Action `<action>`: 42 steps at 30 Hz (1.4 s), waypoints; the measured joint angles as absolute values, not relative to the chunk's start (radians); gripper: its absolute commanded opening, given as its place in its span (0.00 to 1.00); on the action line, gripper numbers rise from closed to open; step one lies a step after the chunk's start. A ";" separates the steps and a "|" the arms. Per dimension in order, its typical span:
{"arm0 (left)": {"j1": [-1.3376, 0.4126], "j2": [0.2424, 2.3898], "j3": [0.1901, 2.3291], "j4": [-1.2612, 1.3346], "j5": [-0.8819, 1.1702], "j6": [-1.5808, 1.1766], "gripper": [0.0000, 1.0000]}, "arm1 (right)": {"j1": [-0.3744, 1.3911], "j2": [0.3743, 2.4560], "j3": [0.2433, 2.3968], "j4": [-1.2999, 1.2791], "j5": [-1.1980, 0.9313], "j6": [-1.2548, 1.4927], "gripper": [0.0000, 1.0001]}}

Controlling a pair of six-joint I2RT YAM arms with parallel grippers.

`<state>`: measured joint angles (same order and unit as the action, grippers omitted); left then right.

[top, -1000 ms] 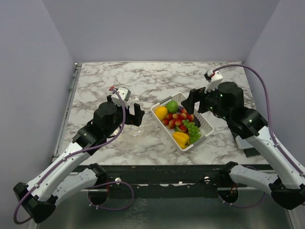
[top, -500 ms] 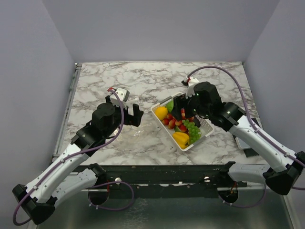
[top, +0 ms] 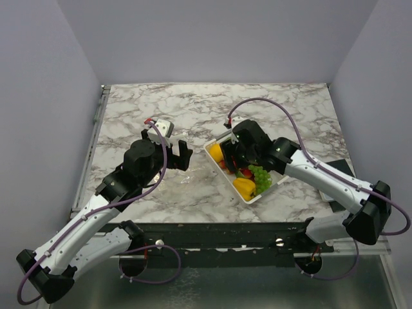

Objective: Place the food in the zip-top bag and seal the zipper
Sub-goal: Adjust the bin at the center of the board.

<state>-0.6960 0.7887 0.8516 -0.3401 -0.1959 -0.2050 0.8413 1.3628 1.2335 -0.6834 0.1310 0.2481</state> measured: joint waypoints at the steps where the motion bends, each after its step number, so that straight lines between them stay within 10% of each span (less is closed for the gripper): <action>1: -0.696 0.788 0.851 -0.340 -0.196 -0.205 0.99 | 0.846 1.369 1.231 -0.683 0.134 0.252 0.63; 42: -0.696 0.785 0.846 -0.340 -0.196 -0.203 0.99 | 0.943 1.604 1.146 -0.649 0.198 0.358 0.30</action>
<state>-0.6960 0.7853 0.8459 -0.3405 -0.1959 -0.2028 0.9428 1.6043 1.1458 -0.6495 0.1978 0.3584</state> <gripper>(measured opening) 0.988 0.338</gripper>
